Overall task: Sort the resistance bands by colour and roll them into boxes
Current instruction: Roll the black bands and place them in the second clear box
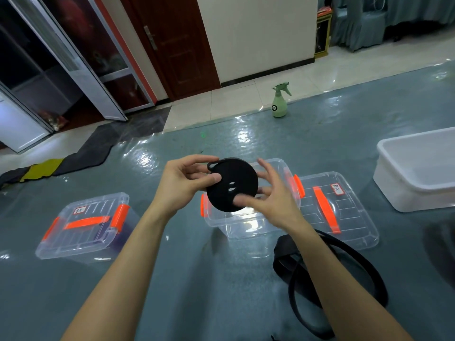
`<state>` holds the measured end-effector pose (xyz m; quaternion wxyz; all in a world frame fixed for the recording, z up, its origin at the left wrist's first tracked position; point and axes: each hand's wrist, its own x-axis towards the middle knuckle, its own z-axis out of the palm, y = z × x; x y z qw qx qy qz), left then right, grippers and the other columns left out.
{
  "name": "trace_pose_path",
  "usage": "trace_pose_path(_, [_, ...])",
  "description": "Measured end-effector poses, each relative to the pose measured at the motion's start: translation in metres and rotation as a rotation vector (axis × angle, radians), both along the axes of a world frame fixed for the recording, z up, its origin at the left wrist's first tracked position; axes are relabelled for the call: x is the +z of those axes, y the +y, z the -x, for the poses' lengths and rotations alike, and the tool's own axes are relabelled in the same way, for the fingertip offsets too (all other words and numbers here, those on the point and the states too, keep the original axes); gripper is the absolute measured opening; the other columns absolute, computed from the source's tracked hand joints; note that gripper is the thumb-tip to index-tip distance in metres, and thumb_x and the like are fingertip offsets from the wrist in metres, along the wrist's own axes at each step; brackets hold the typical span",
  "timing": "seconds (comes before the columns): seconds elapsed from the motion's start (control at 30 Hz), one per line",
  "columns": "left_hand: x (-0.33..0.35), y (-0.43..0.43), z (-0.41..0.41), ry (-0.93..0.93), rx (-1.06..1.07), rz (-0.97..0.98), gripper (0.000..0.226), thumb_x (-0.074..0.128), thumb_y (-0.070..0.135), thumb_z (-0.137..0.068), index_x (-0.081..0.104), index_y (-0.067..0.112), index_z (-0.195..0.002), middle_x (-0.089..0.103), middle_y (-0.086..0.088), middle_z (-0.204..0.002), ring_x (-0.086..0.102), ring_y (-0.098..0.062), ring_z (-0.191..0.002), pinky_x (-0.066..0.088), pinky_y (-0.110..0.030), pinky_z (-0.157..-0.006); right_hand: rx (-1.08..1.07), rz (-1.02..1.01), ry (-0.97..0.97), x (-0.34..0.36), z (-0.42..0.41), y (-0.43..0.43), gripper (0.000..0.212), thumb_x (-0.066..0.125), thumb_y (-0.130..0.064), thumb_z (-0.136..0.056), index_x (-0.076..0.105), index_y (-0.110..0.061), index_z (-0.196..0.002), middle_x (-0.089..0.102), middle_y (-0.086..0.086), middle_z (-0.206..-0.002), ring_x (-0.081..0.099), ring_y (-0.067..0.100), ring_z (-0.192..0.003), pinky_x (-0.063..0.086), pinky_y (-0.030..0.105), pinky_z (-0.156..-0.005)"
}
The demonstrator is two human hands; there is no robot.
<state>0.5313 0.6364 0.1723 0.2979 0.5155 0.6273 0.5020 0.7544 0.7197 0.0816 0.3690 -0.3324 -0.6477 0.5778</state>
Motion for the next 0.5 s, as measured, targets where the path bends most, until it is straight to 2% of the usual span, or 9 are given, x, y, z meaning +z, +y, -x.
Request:
trace_pose_path(0.03, [-0.004,0.002,0.001,-0.044,0.026,-0.003,0.037,0.091,0.008,-0.086,0.083,0.025,-0.118,0.084,-0.012,-0.097,0.083,-0.031,-0.091,0.067,-0.035,-0.079,-0.033,-0.154,-0.169,-0.004,-0.001,-0.003,0.131,0.096,-0.074,-0.055,0.028,-0.045,-0.164,0.049,-0.022,-0.155,0.073,0.007,-0.104,0.063,0.035,-0.087])
trace_pose_path(0.07, [-0.009,0.005,0.0,-0.088,0.053,-0.001,0.036,0.09,0.007,-0.087,0.083,0.023,-0.118,0.084,-0.012,-0.096,0.083,-0.03,-0.09,0.067,-0.036,-0.078,-0.062,-0.305,-0.296,-0.007,0.0,-0.007,0.141,0.093,-0.081,-0.051,0.02,-0.045,-0.166,0.04,-0.023,-0.158,0.071,0.005,-0.103,0.061,0.034,-0.086])
trace_pose_path(0.1, [-0.014,0.008,-0.002,-0.133,0.077,0.004,0.035,0.089,0.006,-0.087,0.083,0.021,-0.118,0.083,-0.013,-0.095,0.083,-0.029,-0.089,0.066,-0.036,-0.077,-0.087,-0.414,-0.372,-0.01,0.002,-0.008,0.141,0.09,-0.084,-0.05,0.021,-0.042,-0.166,0.038,-0.022,-0.157,0.069,0.006,-0.105,0.061,0.036,-0.086])
trace_pose_path(0.2, [-0.032,0.016,-0.009,-0.251,0.129,0.03,0.034,0.088,0.003,-0.088,0.082,0.015,-0.119,0.084,-0.015,-0.097,0.082,-0.028,-0.087,0.066,-0.036,-0.076,-0.198,-0.518,-0.41,-0.013,0.011,-0.004,0.118,0.088,-0.076,-0.059,0.038,-0.031,-0.156,0.048,-0.015,-0.144,0.067,0.012,-0.114,0.061,0.043,-0.092])
trace_pose_path(0.27, [-0.042,0.02,-0.011,-0.295,0.151,0.045,0.034,0.087,0.003,-0.089,0.081,0.013,-0.121,0.083,-0.018,-0.102,0.082,-0.029,-0.09,0.066,-0.036,-0.077,-0.236,-0.561,-0.474,-0.015,0.013,0.003,0.118,0.086,-0.074,-0.062,0.037,-0.024,-0.158,0.049,-0.01,-0.147,0.064,0.016,-0.121,0.056,0.042,-0.101])
trace_pose_path(0.37, [-0.056,0.025,-0.011,-0.325,0.168,0.077,0.033,0.087,0.002,-0.089,0.081,0.012,-0.12,0.083,-0.019,-0.103,0.08,-0.028,-0.089,0.067,-0.038,-0.079,-0.182,-0.647,-0.545,-0.021,0.014,0.014,0.121,0.082,-0.073,-0.063,0.036,-0.018,-0.16,0.048,-0.003,-0.151,0.055,0.021,-0.133,0.053,0.041,-0.106])
trace_pose_path(0.43, [-0.066,0.031,-0.01,-0.343,0.182,0.097,0.032,0.087,0.002,-0.089,0.082,0.012,-0.119,0.083,-0.019,-0.101,0.08,-0.028,-0.087,0.067,-0.039,-0.079,-0.165,-0.694,-0.568,-0.024,0.017,0.022,0.112,0.081,-0.071,-0.061,0.044,-0.018,-0.153,0.054,-0.003,-0.14,0.056,0.02,-0.127,0.052,0.04,-0.104])
trace_pose_path(0.5, [-0.077,0.038,-0.008,-0.342,0.193,0.123,0.032,0.087,0.004,-0.09,0.082,0.014,-0.12,0.084,-0.018,-0.101,0.081,-0.028,-0.088,0.067,-0.039,-0.08,-0.165,-0.714,-0.602,-0.025,0.022,0.031,0.101,0.078,-0.07,-0.058,0.052,-0.021,-0.142,0.057,-0.006,-0.125,0.057,0.018,-0.114,0.053,0.039,-0.095])
